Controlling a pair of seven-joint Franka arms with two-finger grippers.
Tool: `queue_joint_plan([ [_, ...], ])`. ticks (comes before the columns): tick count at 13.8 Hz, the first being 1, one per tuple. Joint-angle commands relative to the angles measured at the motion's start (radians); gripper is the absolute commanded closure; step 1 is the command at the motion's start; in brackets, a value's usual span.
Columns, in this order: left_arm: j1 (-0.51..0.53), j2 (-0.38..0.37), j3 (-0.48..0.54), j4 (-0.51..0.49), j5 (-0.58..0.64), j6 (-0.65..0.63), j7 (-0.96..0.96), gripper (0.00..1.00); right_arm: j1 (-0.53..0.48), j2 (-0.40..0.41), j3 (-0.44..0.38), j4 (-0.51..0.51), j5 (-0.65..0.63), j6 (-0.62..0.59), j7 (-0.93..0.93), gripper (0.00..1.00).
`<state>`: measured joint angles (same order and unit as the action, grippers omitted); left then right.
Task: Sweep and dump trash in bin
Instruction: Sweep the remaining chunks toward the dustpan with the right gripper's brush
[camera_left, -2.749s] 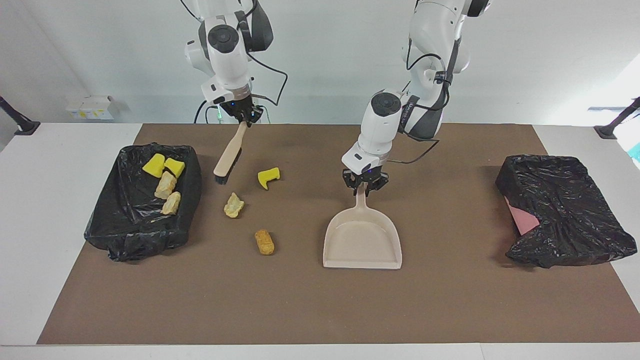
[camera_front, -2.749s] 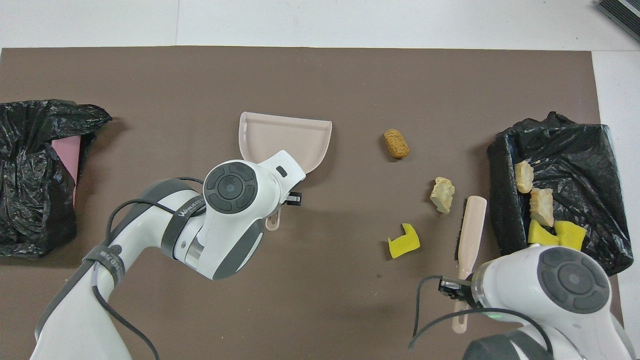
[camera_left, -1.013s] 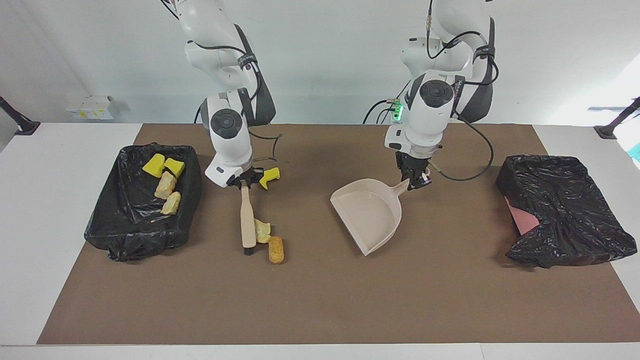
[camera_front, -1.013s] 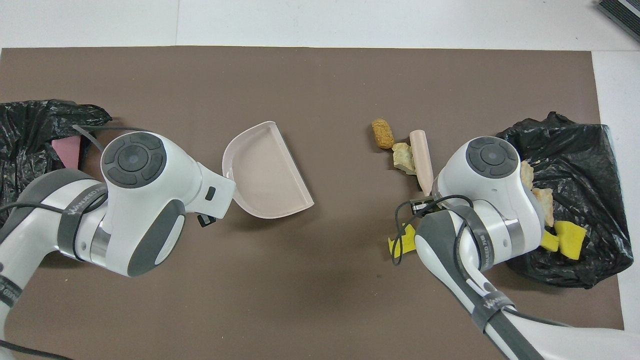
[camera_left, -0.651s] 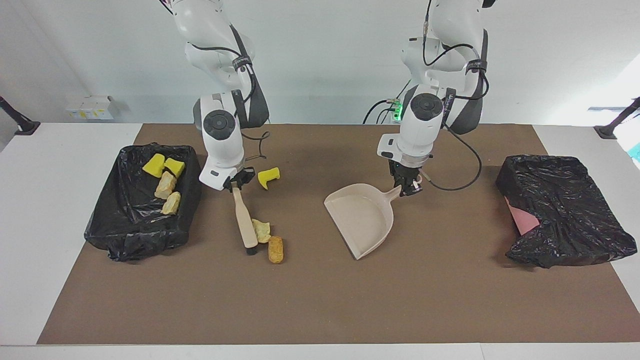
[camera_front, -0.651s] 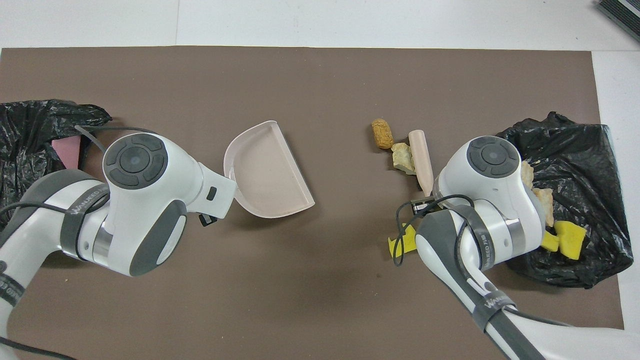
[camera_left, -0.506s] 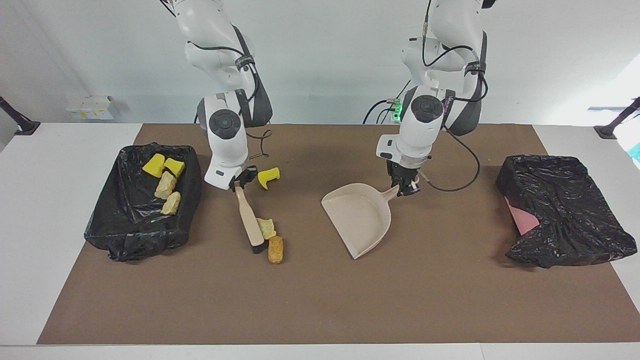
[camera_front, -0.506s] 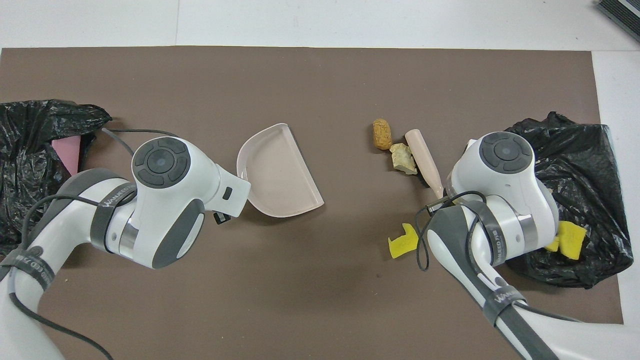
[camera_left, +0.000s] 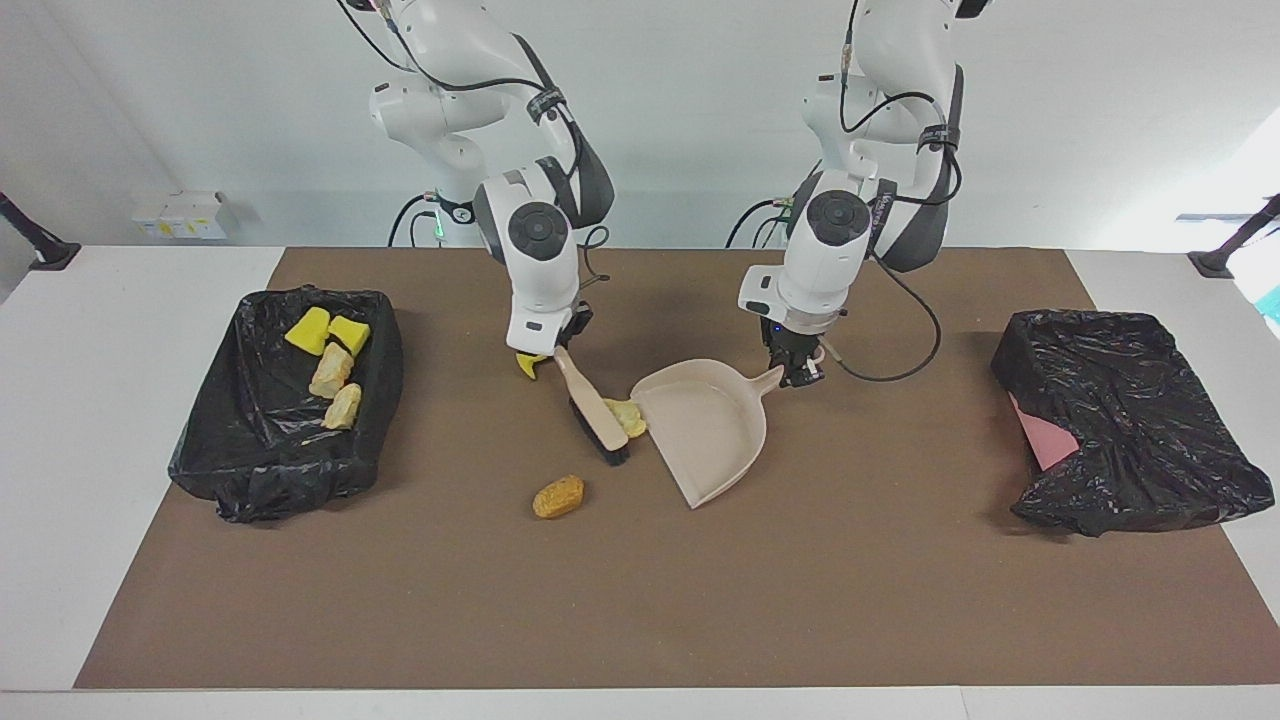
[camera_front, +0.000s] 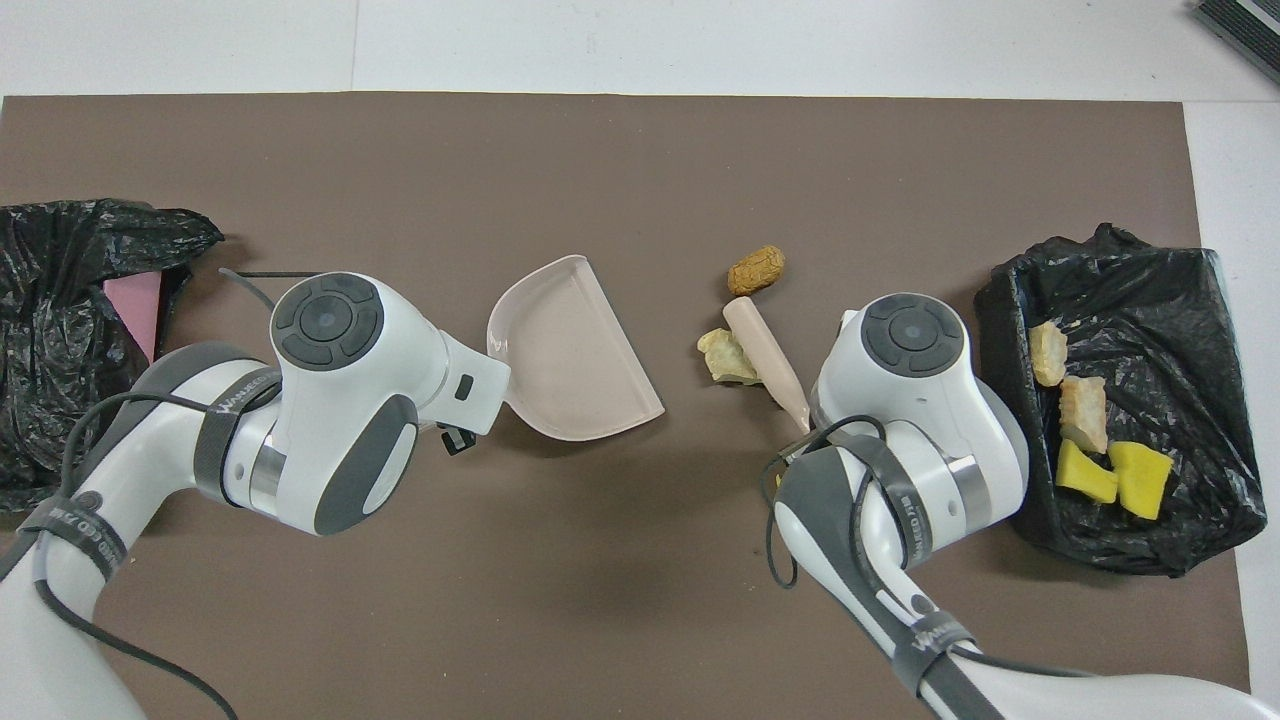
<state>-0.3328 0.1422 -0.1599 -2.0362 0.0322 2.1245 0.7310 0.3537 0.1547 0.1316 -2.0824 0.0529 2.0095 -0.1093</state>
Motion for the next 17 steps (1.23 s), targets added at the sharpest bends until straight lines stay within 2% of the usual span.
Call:
queue_joint_plan([
  [1, -0.04, -0.047, 0.01, -0.065, 0.025, 0.003, 0.049, 1.0, 0.039, 0.002, 0.0, 0.027, 0.073, -0.028, 0.02, 1.0],
  [4, -0.038, -0.052, 0.01, -0.076, 0.025, 0.049, 0.11, 1.0, 0.057, 0.014, -0.001, 0.129, 0.07, -0.112, 0.089, 1.0],
  [6, -0.028, -0.05, 0.008, -0.078, 0.023, 0.057, 0.116, 1.0, 0.028, 0.022, -0.01, 0.149, 0.044, -0.115, 0.1, 1.0],
  [8, -0.026, -0.039, 0.01, -0.065, 0.015, 0.06, 0.096, 1.0, -0.03, 0.054, -0.012, 0.174, -0.075, -0.104, 0.097, 1.0],
  [11, -0.022, -0.026, 0.013, -0.032, 0.012, 0.051, 0.065, 1.0, -0.126, 0.133, -0.012, 0.318, -0.171, -0.167, 0.085, 1.0],
  [14, -0.023, -0.019, 0.013, -0.018, 0.012, 0.041, 0.033, 1.0, -0.133, 0.215, -0.012, 0.415, -0.295, -0.187, 0.082, 1.0],
  [17, -0.028, -0.019, 0.013, -0.021, 0.012, 0.04, 0.024, 1.0, -0.159, 0.296, -0.013, 0.475, -0.294, -0.15, 0.076, 1.0],
])
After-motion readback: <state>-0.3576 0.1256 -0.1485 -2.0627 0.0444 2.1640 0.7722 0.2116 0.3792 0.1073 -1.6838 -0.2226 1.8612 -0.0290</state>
